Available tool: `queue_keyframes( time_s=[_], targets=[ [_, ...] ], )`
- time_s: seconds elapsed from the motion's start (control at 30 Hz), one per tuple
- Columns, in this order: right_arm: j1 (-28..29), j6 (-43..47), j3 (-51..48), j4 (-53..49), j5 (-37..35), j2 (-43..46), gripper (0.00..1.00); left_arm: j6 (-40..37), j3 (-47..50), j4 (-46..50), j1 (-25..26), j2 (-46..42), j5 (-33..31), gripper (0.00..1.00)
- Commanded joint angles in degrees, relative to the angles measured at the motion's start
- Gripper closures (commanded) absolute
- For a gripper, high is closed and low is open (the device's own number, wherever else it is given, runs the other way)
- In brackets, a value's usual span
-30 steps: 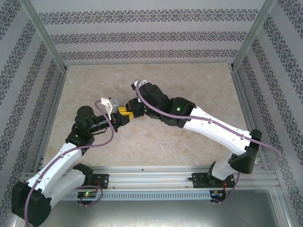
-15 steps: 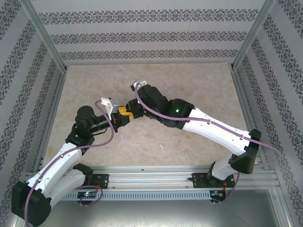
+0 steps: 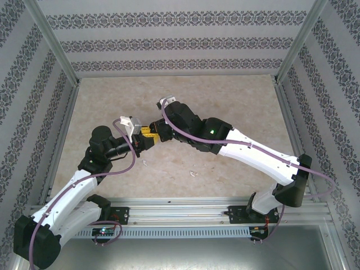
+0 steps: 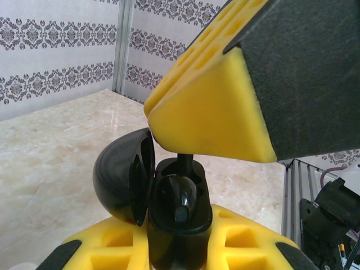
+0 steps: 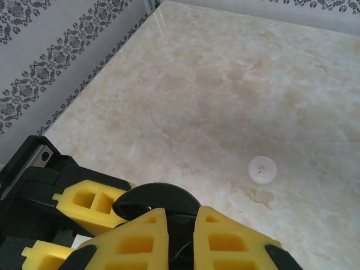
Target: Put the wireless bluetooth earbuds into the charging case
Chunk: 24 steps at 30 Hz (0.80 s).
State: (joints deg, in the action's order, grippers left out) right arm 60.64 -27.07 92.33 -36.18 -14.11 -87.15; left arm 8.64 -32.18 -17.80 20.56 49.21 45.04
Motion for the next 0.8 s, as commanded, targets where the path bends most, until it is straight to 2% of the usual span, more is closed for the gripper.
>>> queue_keyframes(
  time_s=[0.0,0.47,0.53,0.77],
  targets=[
    [0.71,-0.79,-0.65,-2.66,0.89,0.3,0.87,-0.03,-2.19,-3.72,-0.07,-0.16,0.89,0.98],
    [1.22,-3.87,0.07,-5.88,3.11,-1.13,0.85,0.19,-2.09,-3.84,-0.03,-0.17,0.89,0.98],
    [1.23,-4.04,0.79,-6.88,3.45,-1.73,0.81,0.17,-2.09,-3.79,-0.04,-0.2,0.87,0.98],
    [1.1,-3.87,4.59,-8.41,2.3,-1.4,0.56,0.05,-1.92,-3.34,-0.03,-0.55,0.91,0.98]
  ],
)
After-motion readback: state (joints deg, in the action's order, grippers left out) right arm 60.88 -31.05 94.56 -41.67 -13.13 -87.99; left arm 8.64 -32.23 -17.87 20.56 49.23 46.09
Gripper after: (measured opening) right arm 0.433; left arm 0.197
